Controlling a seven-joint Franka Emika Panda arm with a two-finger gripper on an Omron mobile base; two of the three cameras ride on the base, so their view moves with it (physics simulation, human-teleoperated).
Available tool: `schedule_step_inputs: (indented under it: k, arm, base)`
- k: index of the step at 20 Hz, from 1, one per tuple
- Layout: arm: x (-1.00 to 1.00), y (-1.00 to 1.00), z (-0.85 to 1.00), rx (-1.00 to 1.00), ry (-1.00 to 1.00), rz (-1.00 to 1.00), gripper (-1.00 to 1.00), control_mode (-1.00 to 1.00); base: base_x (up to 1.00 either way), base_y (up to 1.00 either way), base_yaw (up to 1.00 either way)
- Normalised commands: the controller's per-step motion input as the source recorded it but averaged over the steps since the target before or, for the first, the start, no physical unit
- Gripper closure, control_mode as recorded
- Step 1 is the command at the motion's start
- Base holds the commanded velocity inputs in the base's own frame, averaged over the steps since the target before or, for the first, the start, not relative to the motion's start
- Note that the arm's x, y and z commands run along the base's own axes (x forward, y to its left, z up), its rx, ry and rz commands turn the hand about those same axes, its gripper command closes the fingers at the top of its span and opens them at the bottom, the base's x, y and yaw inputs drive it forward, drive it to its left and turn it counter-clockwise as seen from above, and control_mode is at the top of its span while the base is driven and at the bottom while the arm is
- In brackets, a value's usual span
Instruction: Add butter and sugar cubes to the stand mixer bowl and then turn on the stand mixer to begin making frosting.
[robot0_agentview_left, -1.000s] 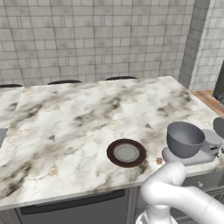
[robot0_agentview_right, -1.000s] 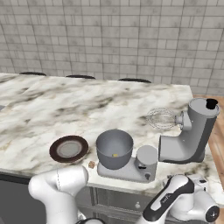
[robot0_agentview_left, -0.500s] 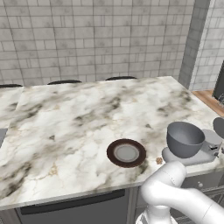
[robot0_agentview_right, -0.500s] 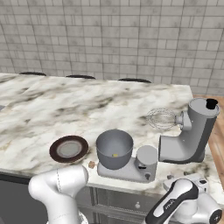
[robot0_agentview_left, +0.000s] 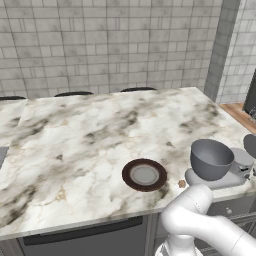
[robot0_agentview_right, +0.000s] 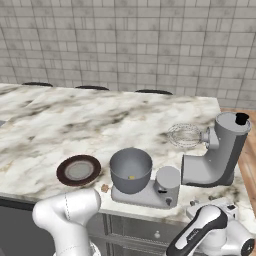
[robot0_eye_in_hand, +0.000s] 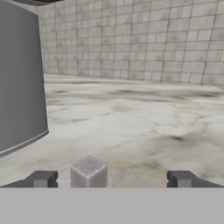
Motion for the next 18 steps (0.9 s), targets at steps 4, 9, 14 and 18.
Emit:
schedule_step_inputs:
  k: [4,9,14,18]
  arm:
    - [-0.02,0.14,-0.25,0.00,0.00,0.06,-1.00,-1.00]
    - [0.00,0.12,-0.18,0.00,0.00,0.05,-1.00,-1.00]
    - [0.00,0.10,-0.23,0.00,0.00,0.05,-1.00,-1.00]
    - [0.00,0.13,-0.29,0.00,0.00,0.06,-1.00,-1.00]
  base:
    - [0.00,0.00,0.00]
    - [0.00,0.00,0.00]
    - [0.00,0.00,0.00]
    - [0.00,0.00,0.00]
